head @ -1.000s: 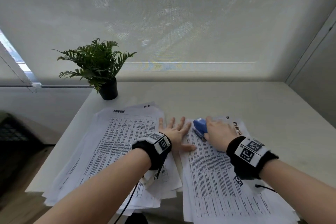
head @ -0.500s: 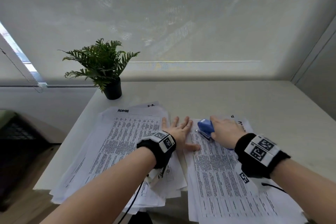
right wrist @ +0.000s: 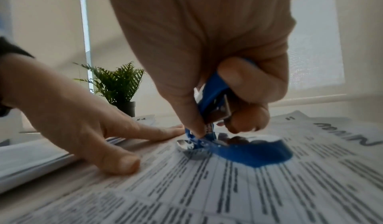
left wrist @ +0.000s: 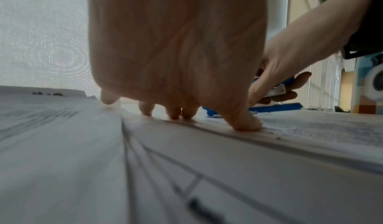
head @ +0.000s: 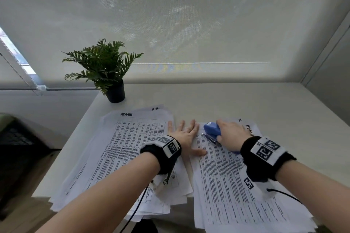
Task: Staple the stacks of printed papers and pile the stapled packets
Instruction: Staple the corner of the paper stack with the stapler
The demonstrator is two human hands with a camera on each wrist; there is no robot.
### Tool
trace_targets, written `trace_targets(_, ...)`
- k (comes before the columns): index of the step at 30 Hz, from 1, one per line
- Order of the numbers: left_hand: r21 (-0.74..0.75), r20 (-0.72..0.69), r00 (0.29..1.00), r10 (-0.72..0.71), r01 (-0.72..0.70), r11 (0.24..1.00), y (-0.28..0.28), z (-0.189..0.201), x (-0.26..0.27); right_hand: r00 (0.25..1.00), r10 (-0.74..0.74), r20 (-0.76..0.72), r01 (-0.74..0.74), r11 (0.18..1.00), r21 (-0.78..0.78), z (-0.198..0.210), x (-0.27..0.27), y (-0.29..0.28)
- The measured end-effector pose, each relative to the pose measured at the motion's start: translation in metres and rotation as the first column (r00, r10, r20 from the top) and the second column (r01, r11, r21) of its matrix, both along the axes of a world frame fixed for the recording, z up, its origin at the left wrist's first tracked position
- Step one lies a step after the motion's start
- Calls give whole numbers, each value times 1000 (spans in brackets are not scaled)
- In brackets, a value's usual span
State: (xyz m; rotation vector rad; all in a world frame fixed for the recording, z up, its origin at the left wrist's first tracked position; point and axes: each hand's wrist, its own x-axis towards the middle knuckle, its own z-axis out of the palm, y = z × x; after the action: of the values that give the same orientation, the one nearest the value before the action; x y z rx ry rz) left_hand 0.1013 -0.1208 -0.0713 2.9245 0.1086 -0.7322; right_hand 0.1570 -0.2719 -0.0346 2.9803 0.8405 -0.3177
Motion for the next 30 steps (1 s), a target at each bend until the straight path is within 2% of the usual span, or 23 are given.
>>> trace_targets(6,-12,17,1000,-1,1,1000,0,0,-1,997,-76,-6,76,995,62,-6,-12,16)
trace_targets(12,-31,10,1000,2,-1,1000,3,-2,0,999,-44,-28,43,998,-35,10,-4,10)
trace_targets(26,-19,19,1000,-6,7,1000,2,-2,-1,999,-27,-23,26,999,-48,8,-8,2)
trace_targets(30,-15,21,1000,-9,9,1000,1,0,-2,1000,-13,9,14,993,-120,16,-7,8)
